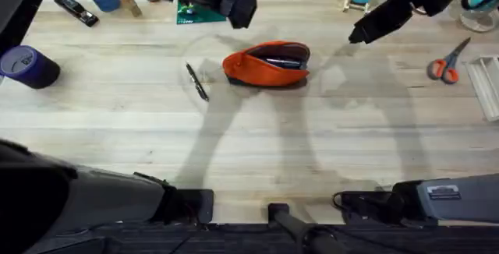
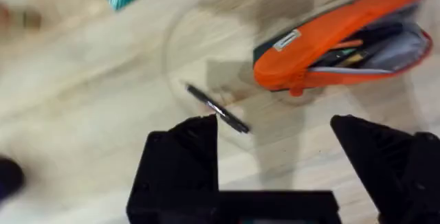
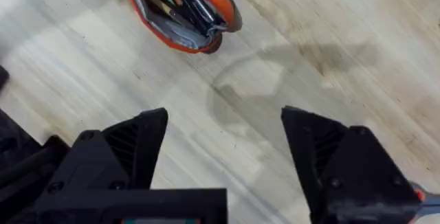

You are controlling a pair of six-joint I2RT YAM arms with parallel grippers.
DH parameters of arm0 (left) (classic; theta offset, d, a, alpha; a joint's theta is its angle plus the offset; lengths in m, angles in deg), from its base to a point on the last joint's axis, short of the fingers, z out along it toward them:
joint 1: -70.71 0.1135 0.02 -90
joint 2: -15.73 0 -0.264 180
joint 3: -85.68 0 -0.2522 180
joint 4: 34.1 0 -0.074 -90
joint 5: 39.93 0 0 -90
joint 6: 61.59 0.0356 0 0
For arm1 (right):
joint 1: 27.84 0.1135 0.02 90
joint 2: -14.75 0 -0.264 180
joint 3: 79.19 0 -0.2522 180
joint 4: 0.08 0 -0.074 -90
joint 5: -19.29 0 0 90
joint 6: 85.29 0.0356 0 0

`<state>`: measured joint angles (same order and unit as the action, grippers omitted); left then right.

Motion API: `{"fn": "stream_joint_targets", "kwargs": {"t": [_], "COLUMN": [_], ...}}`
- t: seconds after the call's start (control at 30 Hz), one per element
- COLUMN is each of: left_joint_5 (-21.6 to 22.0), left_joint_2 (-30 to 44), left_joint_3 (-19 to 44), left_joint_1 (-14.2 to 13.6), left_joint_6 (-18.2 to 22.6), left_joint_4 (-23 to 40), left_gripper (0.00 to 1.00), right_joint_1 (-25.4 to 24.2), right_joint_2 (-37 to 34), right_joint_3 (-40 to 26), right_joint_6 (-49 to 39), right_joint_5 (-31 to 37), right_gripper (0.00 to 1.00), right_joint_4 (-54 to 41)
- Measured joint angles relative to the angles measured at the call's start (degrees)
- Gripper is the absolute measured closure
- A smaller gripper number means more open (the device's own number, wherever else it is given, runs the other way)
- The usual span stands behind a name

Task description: Unzip the bag, pick up the pens from the table one at a time and place them inside, then zip the bag closed.

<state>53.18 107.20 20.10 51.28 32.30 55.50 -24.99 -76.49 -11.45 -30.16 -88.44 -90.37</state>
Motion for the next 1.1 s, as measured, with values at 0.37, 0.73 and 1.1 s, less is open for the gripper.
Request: {"fn": "stream_joint_targets", "kwargs": {"t": [0.37, 0.73, 1.1], "left_joint_5": [1.4, 1.4, 1.4], "left_joint_2": [-4.6, -4.5, 3.0], "left_joint_3": [-17.9, -30.0, -30.6], "left_joint_1": [7.1, 11.4, 12.4], "left_joint_6": [-25.3, -42.7, -47.9], "left_joint_4": [-7.5, -16.1, -19.6], "left_gripper": [0.008, 0.008, 0.006], "right_joint_1": [0.0, 0.0, 0.0], "right_joint_2": [0.0, 0.0, 0.0], "right_joint_3": [0.0, 0.0, 0.0], "right_joint_6": [0.0, 0.0, 0.0], "right_joint_5": [0.0, 0.0, 0.0], "right_gripper": [0.005, 0.005, 0.005], "right_joint_4": [0.0, 0.0, 0.0]}}
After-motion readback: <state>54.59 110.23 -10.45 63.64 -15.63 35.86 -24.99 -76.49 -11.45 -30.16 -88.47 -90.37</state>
